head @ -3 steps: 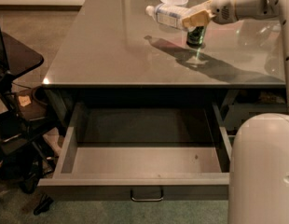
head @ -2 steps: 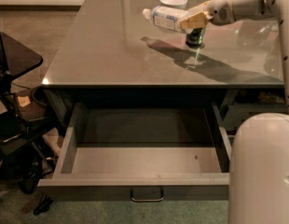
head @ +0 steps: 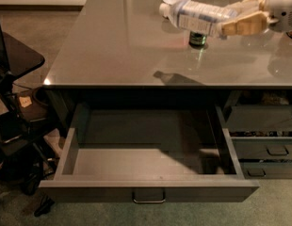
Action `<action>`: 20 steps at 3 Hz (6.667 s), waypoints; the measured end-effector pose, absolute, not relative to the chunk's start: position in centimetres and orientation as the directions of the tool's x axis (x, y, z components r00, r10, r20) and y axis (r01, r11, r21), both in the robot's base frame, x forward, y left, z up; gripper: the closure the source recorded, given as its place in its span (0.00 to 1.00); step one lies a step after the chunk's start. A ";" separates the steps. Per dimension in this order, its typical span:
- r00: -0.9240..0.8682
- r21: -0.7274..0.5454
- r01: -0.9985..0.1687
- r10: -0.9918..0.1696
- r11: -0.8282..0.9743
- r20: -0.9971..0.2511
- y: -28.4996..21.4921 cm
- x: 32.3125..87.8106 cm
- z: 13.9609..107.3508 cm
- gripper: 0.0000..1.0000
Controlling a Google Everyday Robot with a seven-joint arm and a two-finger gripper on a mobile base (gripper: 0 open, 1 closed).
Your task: Place blue plastic bottle into top drawer
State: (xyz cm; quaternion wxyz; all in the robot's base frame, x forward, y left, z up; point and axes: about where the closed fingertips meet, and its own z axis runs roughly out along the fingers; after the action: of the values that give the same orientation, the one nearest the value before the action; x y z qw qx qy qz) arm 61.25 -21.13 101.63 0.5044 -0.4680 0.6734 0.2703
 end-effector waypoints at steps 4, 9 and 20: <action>0.092 -0.263 -0.870 -0.387 0.417 -0.918 -15.4 50.3 103.3 1.00; 0.165 -0.382 -0.862 -0.529 0.334 -0.833 -4.7 46.5 88.9 1.00; -0.002 -0.195 -0.934 -0.551 0.299 -0.835 -1.5 49.7 69.5 0.12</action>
Offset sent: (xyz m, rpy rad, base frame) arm -0.1155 0.0667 -0.0300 -0.0205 0.0014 0.0830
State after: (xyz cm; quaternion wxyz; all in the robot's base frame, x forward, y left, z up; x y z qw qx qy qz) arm 49.69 -1.53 69.49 0.4421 -0.5511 0.6737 0.2169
